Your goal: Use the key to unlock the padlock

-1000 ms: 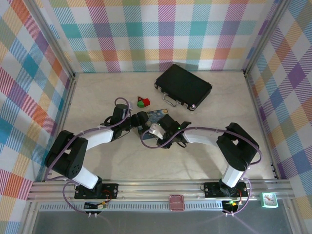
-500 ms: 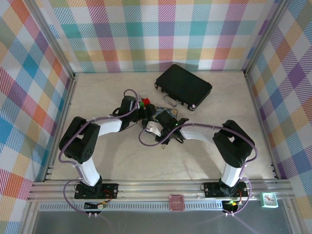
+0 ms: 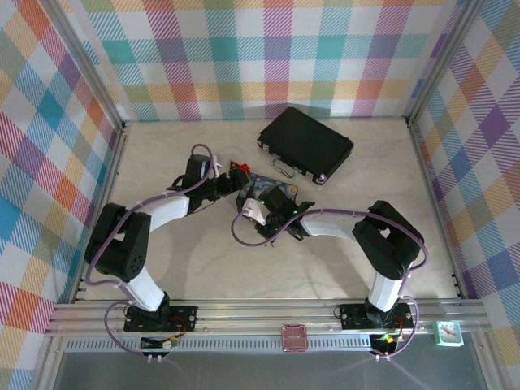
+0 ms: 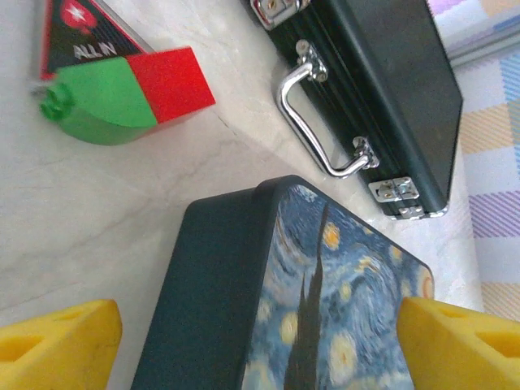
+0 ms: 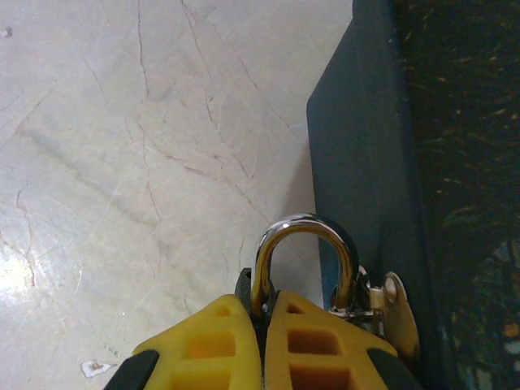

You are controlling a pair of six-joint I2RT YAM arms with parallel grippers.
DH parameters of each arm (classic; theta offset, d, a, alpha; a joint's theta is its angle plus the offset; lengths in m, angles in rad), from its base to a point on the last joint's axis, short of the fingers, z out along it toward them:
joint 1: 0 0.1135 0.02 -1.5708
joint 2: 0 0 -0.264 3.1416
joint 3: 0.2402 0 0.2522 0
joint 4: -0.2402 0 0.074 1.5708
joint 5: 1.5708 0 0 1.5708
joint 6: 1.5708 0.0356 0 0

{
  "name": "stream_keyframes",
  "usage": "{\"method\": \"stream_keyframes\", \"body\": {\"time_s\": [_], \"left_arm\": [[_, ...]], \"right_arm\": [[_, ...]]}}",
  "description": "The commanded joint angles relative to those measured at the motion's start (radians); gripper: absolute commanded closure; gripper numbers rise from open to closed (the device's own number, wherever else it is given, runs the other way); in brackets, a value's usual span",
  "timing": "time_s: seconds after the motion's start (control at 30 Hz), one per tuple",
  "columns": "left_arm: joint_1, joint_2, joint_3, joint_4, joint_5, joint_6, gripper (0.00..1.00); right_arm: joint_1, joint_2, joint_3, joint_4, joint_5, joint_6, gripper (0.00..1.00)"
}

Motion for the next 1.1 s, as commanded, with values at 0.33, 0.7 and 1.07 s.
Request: {"method": "stream_keyframes", "body": {"time_s": [0.33,0.7,1.07], "left_arm": [[0.008,-0.273,-0.257,0.043,0.053,-0.168,0.26],[-0.116,-0.246,-0.368,0.243,-0.066,-0.316,0.51],[-0.179,-0.111,-0.347,0.338,-0.095,-0.35,0.61]], "right_arm": [[-0.019,0.013,0.052,0.136,-0.098,-0.064,1.0],[-0.025,0.015,0.023,0.156,-0.114,-0.017,1.0],[-0.024,0.02,0.002,0.187,-0.146,0.001,1.0]]}}
